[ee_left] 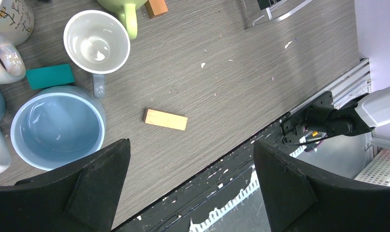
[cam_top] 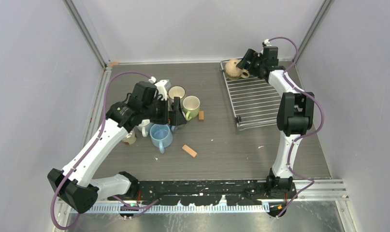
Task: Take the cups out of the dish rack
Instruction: Unload the cup from the dish rack.
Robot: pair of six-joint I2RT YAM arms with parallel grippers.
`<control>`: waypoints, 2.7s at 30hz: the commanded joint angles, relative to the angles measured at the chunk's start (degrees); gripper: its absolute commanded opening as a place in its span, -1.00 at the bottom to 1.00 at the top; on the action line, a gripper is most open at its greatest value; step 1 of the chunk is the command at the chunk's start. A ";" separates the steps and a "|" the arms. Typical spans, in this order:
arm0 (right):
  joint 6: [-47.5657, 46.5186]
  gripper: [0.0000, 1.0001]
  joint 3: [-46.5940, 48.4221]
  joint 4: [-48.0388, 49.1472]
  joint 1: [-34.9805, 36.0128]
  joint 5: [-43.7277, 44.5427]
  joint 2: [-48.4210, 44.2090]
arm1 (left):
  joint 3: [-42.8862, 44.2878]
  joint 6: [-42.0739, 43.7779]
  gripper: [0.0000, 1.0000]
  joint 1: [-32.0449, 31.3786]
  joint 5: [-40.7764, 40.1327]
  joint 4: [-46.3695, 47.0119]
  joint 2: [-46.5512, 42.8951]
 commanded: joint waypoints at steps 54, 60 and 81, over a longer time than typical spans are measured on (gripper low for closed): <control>-7.03 1.00 -3.77 6.07 2.52 0.54 -2.32 | 2.90 0.84 0.99 -0.02 0.83 -1.79 -0.41; -4.79 1.00 -7.94 7.72 3.22 -0.54 -6.32 | 2.44 0.52 0.99 0.01 1.48 -1.30 -0.65; -5.36 0.99 -3.18 -3.40 8.93 12.88 -4.24 | 0.54 -0.35 0.99 0.00 2.51 0.44 -2.07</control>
